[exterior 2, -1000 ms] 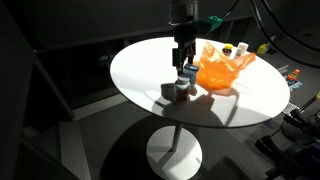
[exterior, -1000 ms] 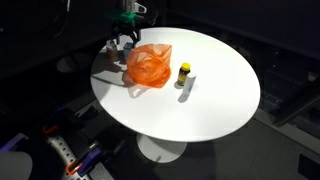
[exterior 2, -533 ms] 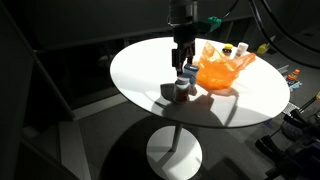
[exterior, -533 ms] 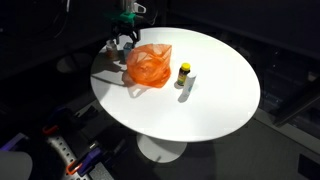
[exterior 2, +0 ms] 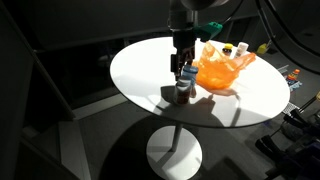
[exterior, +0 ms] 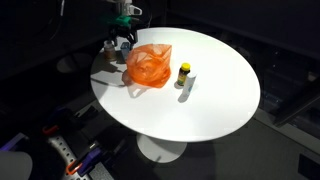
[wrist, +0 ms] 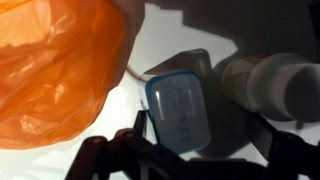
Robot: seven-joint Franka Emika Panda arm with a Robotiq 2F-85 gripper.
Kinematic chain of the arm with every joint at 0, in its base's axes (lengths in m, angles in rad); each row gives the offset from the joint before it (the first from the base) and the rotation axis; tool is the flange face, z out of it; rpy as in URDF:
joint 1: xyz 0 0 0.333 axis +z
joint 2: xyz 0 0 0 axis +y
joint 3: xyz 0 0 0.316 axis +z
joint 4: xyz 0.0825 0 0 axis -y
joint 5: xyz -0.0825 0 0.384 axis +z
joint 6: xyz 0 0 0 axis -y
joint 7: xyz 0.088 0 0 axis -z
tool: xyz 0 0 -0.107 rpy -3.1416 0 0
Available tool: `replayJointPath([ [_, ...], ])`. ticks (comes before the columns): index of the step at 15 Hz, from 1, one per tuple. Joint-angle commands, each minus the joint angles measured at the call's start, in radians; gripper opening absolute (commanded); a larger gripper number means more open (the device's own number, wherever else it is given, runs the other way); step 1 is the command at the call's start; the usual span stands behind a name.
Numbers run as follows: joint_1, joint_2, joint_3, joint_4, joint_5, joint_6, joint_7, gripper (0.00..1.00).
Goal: Pick up the mentos container and put it in the orange plastic
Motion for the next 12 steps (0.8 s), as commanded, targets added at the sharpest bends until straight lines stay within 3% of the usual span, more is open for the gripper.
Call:
replayJointPath([
  [1,0.018,-0.065,-0.019,-0.083,-0.022,0.042,0.055,1.0],
  [2,0.02,-0.071,-0.021,-0.091,-0.022,0.045,0.064,0.75],
  [3,0.021,-0.079,-0.022,-0.1,-0.023,0.047,0.069,0.74],
  [10,0.022,-0.159,-0.046,-0.163,-0.044,0.042,0.114,0.2],
  [12,0.021,-0.188,-0.052,-0.182,-0.057,0.041,0.13,0.19],
])
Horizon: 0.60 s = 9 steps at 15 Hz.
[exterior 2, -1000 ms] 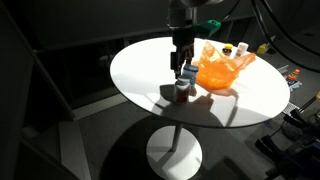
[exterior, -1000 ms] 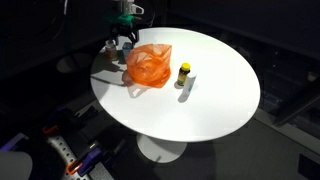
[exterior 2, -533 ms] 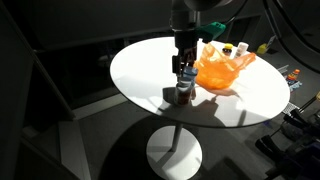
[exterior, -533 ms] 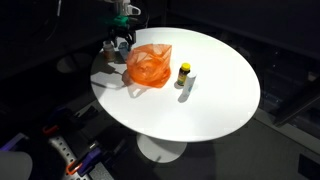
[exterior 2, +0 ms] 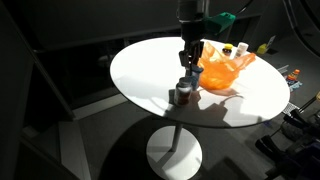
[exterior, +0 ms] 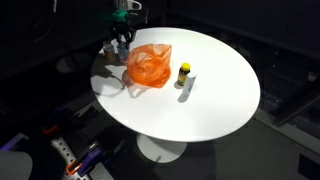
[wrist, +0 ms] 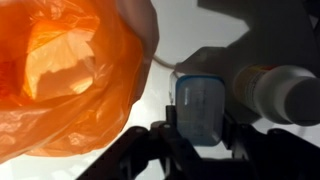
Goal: Pick up the mentos container and put it in the orange plastic
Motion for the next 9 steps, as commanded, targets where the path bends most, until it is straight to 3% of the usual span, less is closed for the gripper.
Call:
replayJointPath([
  [1,0.01,-0.086,-0.019,-0.072,-0.04,0.012,0.053,0.19],
  [9,-0.011,-0.246,-0.016,-0.182,-0.046,0.013,0.082,0.19],
])
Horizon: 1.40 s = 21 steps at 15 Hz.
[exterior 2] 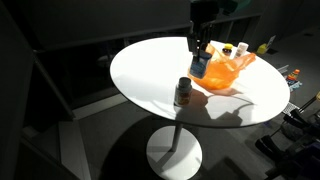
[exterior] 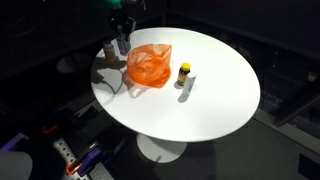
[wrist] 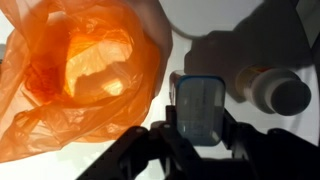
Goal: Pick up the mentos container and put it in the orange plastic
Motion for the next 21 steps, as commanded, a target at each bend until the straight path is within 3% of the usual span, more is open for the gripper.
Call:
replayJointPath([
  [1,-0.013,-0.128,-0.006,-0.107,-0.017,0.014,0.051,0.19],
  [10,-0.116,-0.322,-0.042,-0.252,0.023,0.038,0.099,0.19],
  [16,-0.191,-0.284,-0.066,-0.273,0.064,0.143,0.05,0.19],
  [21,-0.191,-0.214,-0.054,-0.26,0.092,0.199,0.019,0.19],
])
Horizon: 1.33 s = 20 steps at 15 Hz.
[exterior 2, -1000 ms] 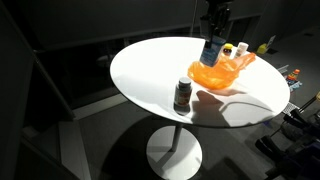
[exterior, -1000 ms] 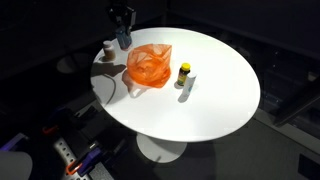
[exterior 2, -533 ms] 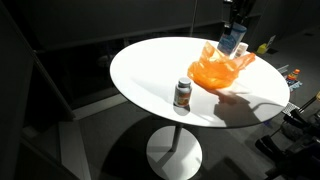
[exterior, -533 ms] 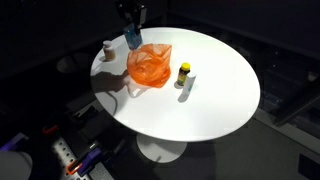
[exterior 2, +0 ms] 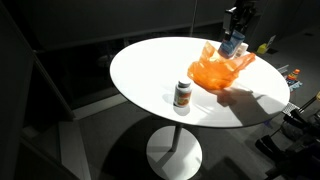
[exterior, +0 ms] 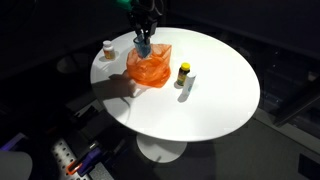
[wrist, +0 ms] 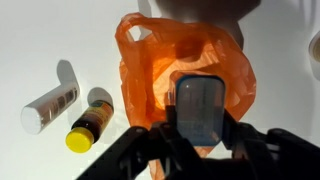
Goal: Pick up the mentos container and put it in the orange plastic
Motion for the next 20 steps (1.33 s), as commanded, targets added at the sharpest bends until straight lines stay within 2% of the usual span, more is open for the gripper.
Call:
replayJointPath([
  [1,0.003,0.048,0.015,0.012,0.039,0.038,-0.042,0.19],
  [9,0.03,0.153,0.025,0.049,0.025,0.043,-0.046,0.19],
  [20,0.03,0.262,0.027,0.118,0.035,0.023,-0.069,0.19],
])
